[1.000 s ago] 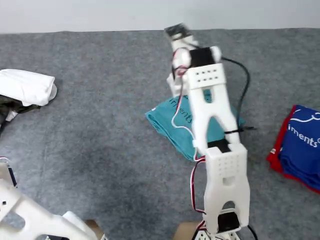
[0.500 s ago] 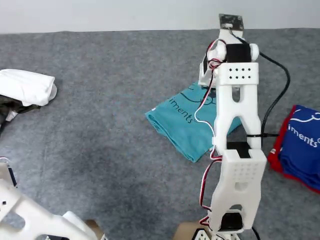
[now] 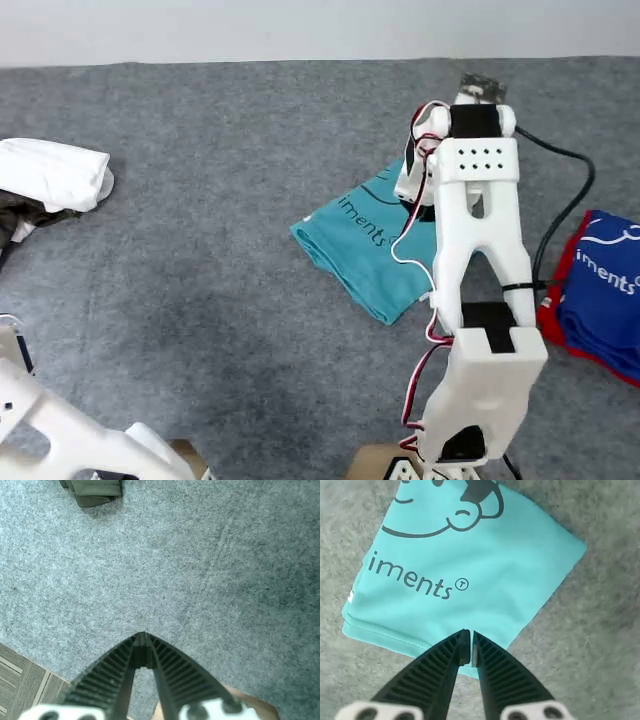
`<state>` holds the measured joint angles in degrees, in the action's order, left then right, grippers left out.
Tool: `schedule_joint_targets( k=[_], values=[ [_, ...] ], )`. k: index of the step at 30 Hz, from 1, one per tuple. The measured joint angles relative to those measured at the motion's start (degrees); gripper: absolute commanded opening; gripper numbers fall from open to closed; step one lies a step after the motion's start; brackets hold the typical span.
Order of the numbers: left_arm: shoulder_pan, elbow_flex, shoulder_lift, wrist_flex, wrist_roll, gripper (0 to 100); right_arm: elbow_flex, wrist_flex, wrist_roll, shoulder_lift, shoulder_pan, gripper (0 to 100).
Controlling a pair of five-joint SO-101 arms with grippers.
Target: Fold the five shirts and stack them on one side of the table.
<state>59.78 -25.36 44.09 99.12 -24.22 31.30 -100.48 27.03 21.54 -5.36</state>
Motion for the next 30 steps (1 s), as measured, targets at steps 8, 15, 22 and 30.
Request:
schedule_joint_targets(
  k=[8, 15, 22, 30],
  values=[
    [0.0, 0.0, 0.0, 0.0, 0.0, 0, 0.0, 0.0, 7.2, 0.0, 0.0, 6.8],
    [0.0, -0.1, 0.0, 0.0, 0.0, 0, -4.9, 1.0, 12.2, 0.0, 0.0, 8.2],
    [0.0, -3.7, 0.0, 0.0, 0.0, 0, -11.4, 7.8, 17.9, 0.0, -1.6, 35.2],
    [0.0, -3.7, 0.0, 0.0, 0.0, 0, -11.6, 13.4, 26.6, -0.2, -7.9, 40.6]
  ],
)
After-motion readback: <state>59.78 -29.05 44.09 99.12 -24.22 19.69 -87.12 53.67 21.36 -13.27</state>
